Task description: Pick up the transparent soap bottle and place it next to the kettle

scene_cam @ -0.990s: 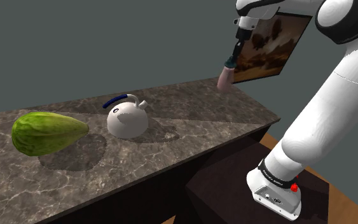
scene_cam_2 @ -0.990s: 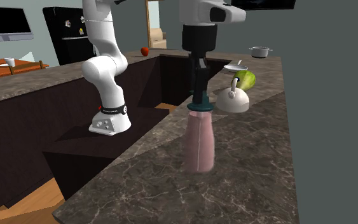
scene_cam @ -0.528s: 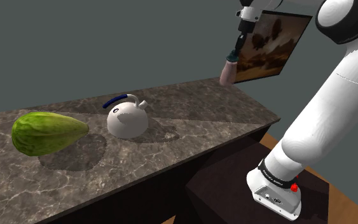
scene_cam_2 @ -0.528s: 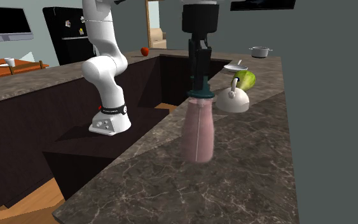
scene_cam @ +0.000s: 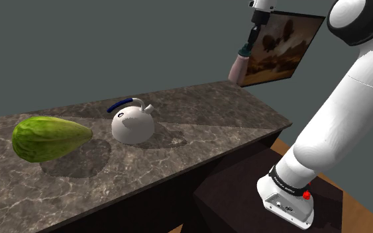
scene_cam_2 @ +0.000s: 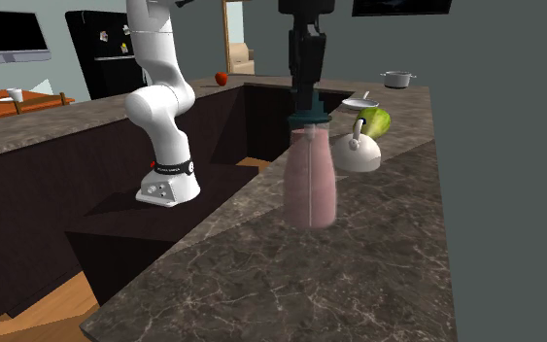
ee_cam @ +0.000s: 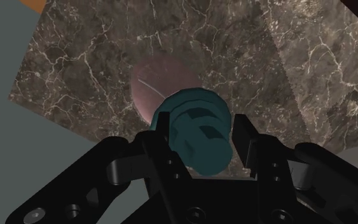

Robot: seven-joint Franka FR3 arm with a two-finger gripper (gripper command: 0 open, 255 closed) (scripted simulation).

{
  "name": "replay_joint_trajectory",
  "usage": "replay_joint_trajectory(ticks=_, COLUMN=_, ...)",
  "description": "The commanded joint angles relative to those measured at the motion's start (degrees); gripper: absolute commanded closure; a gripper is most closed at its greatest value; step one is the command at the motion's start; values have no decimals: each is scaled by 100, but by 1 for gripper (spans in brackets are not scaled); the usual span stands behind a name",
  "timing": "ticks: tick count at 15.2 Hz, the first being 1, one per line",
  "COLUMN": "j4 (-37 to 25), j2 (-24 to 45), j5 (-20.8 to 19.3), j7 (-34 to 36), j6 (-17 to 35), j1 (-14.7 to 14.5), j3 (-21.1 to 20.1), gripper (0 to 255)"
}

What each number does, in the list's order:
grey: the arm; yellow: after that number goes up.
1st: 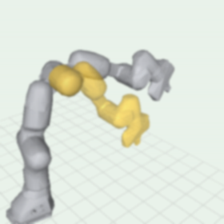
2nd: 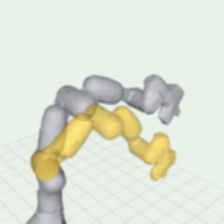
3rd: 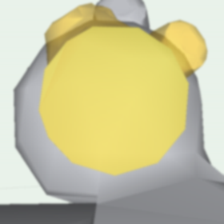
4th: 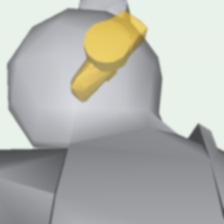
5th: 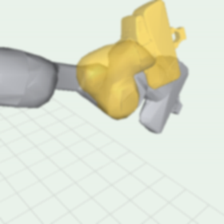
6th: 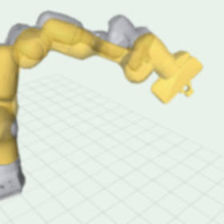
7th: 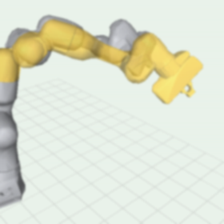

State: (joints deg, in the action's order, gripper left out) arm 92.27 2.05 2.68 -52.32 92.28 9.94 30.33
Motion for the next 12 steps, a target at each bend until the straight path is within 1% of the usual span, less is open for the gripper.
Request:
replay_joint_trajectory(ticks=1, j4=-210, j2=52, j5=26, j7=-16, j6=-167, j1=13, j3=10, gripper=255)
replay_joint_trajectory(ticks=12, j4=-1475, j2=402, j5=209, j7=-108, j6=-1135, j1=125, j3=74, gripper=255)
